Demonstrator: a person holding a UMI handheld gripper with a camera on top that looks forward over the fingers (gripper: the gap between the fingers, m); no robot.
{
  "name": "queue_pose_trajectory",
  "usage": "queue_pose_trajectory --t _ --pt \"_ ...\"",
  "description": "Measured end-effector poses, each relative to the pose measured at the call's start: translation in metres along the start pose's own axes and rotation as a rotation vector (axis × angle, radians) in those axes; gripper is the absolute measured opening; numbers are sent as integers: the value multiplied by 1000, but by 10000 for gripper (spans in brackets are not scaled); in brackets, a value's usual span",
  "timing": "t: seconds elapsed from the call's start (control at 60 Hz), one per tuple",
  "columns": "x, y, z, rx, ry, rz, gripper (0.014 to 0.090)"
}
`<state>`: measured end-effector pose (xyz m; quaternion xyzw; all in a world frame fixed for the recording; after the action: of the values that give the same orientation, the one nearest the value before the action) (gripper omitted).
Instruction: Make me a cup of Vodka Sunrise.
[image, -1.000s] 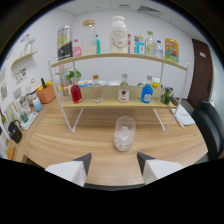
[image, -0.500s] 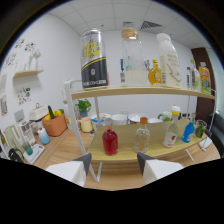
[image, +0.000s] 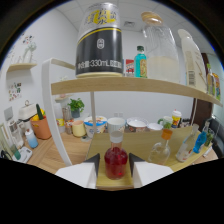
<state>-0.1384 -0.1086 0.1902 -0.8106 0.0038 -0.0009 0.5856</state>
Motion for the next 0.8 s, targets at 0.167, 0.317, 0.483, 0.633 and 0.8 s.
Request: queue_pose_trajectory --t 0.167,0.317,0.483,0.633,0.8 --pt "2 2 5 -10 8 3 361" --pt "2 2 1 -5 -11 -6 346" --pt "0 -17 -23 45 -50 -34 344" --pt "7 -38 -63 107 -86 -8 343" --pt "35 -15 -91 103 -90 61 343"
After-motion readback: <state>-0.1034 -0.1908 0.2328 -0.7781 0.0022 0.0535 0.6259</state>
